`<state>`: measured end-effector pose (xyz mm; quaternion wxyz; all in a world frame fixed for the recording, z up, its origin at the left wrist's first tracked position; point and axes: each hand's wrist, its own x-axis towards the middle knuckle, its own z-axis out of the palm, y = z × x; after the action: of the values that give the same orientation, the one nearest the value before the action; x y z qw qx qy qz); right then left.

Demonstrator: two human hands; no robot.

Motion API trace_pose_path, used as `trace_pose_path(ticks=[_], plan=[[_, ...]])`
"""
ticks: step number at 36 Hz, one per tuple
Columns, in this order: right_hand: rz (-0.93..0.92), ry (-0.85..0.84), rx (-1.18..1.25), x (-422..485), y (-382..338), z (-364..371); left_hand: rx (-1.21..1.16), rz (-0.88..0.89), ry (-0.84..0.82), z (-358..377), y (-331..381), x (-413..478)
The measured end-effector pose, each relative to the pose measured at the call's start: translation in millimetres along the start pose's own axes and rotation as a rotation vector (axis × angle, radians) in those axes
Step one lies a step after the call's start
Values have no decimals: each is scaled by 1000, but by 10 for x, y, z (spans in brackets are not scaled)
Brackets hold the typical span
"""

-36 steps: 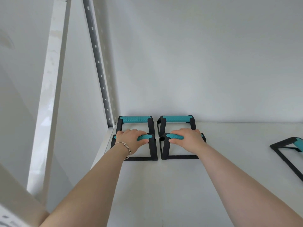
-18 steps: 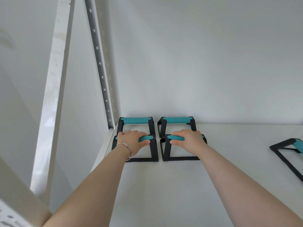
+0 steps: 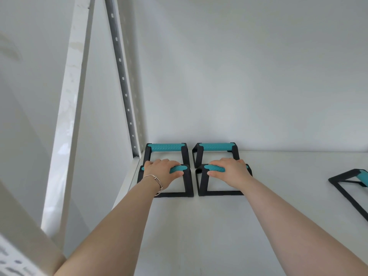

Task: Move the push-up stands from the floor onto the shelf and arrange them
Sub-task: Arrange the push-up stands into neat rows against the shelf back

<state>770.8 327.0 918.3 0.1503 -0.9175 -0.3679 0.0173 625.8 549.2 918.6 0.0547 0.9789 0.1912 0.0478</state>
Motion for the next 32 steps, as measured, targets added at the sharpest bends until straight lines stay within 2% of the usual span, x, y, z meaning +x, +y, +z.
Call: trace_pose_path(ticks=[10, 15, 20, 26, 32], plan=[[1, 36, -157, -66, -31, 68, 51, -4, 10, -4, 49, -64], [43, 137, -173, -180, -87, 166, 23, -81, 84, 14, 218, -161], [129, 319, -84, -323, -38, 98, -13, -157, 203, 19, 491, -247], [247, 477, -82, -625, 430, -249, -87, -174, 273, -26, 1156, -216], [329, 514, -121, -1086, 1311, -677, -132, -57, 268, 12, 2297, -126]])
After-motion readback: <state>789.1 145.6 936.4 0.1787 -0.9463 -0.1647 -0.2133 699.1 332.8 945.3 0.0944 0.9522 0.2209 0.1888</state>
